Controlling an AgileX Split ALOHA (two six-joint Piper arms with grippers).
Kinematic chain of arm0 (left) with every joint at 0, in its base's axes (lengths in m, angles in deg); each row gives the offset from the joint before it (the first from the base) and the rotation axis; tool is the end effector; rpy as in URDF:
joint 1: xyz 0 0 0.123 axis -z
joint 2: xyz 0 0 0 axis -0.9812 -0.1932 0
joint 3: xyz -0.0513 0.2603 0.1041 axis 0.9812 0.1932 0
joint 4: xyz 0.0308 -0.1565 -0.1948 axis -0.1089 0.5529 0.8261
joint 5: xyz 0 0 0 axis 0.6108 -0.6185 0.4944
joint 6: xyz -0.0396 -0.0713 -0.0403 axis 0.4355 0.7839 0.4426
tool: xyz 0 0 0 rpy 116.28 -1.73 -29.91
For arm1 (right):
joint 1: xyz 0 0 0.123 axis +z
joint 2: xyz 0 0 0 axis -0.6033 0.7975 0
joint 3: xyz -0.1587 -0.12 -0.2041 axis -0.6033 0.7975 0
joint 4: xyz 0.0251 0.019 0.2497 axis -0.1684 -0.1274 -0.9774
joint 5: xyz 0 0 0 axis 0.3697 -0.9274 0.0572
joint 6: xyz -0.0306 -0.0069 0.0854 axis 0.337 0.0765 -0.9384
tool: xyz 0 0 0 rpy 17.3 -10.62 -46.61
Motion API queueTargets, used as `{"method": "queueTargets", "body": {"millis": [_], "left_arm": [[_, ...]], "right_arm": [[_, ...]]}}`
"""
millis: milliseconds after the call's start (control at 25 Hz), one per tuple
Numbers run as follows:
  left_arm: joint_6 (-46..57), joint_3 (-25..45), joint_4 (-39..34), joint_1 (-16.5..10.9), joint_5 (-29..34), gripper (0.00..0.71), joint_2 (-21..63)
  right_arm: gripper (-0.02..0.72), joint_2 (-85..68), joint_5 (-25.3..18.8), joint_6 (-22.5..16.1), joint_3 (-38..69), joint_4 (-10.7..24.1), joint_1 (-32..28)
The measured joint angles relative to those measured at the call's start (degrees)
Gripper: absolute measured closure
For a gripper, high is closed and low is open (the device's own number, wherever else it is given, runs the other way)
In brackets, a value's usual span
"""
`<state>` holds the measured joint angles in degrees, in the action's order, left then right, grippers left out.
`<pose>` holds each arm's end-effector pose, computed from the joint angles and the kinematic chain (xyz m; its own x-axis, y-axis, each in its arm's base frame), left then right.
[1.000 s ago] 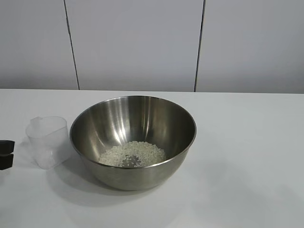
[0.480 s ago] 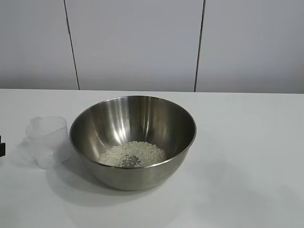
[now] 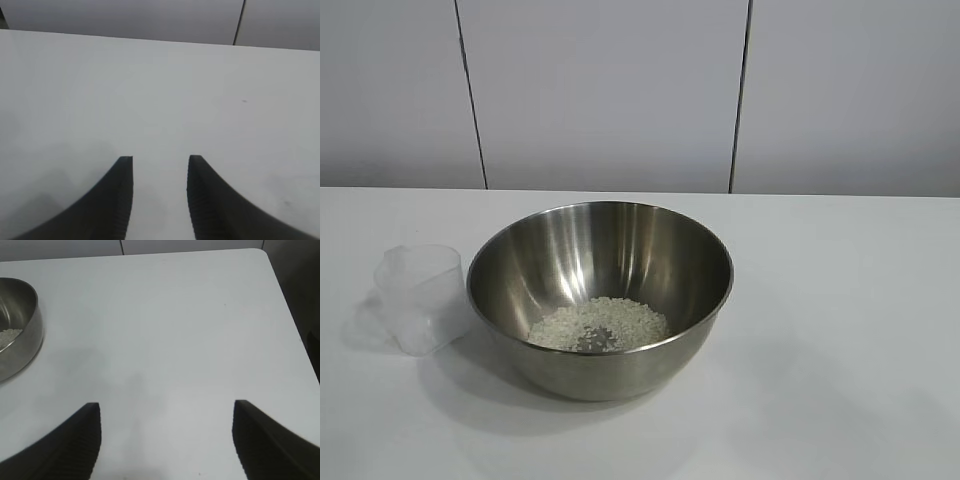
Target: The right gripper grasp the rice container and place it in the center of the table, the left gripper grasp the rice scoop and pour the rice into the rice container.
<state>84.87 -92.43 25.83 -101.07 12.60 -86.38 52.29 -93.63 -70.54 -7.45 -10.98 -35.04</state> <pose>0.3290 0.1069 0.1796 -0.4117 -0.0662 -0.9089 -0.0905 0.9954 -0.0314 -0.0051 -0.0067 0.2665 -0.4819 0.0002 -0.8762 0.0361 0.9992 -0.0197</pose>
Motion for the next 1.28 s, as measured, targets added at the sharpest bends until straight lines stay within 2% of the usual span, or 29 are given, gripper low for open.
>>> {"method": "queueTargets", "body": {"millis": [80, 160, 240, 320, 480, 640, 840, 960, 1040, 1280], "left_arm": [[6.2, -1.7, -3.6, -0.6, 5.7, 0.407, 5.4], [11.5, -2.0, -5.5, -0.7, 8.3, 0.401, 12.2], [15.3, -2.1, -6.0, 0.6, 9.7, 0.399, 18.8], [17.1, -2.1, -6.1, 3.3, 11.9, 0.398, 26.0], [17.2, -2.1, -6.2, 11.4, 20.5, 0.397, 36.5], [11.3, -2.1, -2.7, 21.1, 33.3, 0.396, 45.0], [-9.1, -2.1, 6.1, 34.2, 51.5, 0.396, 56.3], [-21.6, -2.1, 12.0, 39.6, 63.0, 0.395, 62.5], [-27.2, -2.1, 15.2, 41.4, 70.6, 0.395, 66.5], [-31.2, -2.1, 24.4, 42.1, 89.0, 0.395, 76.1]], "right_arm": [[0.201, 0.0, 0.0, 0.0, 0.0, 0.0, 0.0], [0.201, 0.0, 0.0, 0.0, 0.0, 0.0, 0.0], [0.201, 0.0, 0.0, 0.0, 0.0, 0.0, 0.0], [0.201, 0.0, 0.0, 0.0, 0.0, 0.0, 0.0], [0.201, 0.0, 0.0, 0.0, 0.0, 0.0, 0.0], [0.201, 0.0, 0.0, 0.0, 0.0, 0.0, 0.0], [0.201, 0.0, 0.1, 0.0, 0.0, 0.0, 0.0], [0.201, 0.0, 0.1, 0.0, 0.0, 0.0, 0.0], [0.201, 0.0, 0.1, 0.0, 0.0, 0.0, 0.0], [0.201, 0.0, 0.1, 0.0, 0.0, 0.0, 0.0]]}}
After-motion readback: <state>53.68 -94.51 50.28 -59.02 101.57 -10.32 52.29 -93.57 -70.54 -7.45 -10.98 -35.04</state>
